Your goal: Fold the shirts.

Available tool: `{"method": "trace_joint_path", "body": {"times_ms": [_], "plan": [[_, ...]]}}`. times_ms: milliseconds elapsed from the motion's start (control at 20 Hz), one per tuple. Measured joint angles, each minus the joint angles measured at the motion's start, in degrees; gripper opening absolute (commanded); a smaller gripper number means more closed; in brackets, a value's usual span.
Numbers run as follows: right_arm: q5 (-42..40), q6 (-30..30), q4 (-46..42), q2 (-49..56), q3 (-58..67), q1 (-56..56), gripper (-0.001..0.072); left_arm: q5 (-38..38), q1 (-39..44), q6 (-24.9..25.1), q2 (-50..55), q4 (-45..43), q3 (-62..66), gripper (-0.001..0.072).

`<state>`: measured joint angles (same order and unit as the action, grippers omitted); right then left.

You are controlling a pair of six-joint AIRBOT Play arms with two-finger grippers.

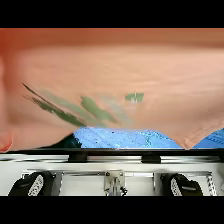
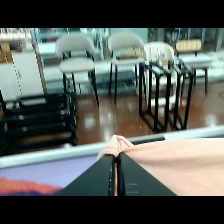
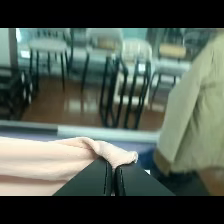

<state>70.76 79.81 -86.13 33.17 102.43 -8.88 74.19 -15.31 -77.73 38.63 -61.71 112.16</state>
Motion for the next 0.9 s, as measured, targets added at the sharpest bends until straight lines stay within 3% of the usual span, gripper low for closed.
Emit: {"method": "trace_joint_path", "body": {"times_ms": [250, 450, 700, 900], "plan": [[13.42, 0.07, -5.49, 10.10, -2.19, 0.02, 0.0077, 3.04, 0.04, -0.11, 3.37, 2.47, -12.94, 0.0036], [15.13, -0.70, -5.35, 20.79, -13.22, 0.11, 0.0077, 2.93, 1.60, 0.74, 10.67, 3.06, -29.33, 0.0036], [-1.40, 3.23, -4.39, 37.09, -21.94, 0.07, 0.0078, -12.15, 9.44, 5.11, 25.94, 3.23, -38.88, 0.0037], [-19.30, 4.52, 1.86, 47.04, -23.47, 0.07, 0.0077, -30.67, 14.49, 3.69, 38.47, 3.39, -38.14, 0.0037]]}}
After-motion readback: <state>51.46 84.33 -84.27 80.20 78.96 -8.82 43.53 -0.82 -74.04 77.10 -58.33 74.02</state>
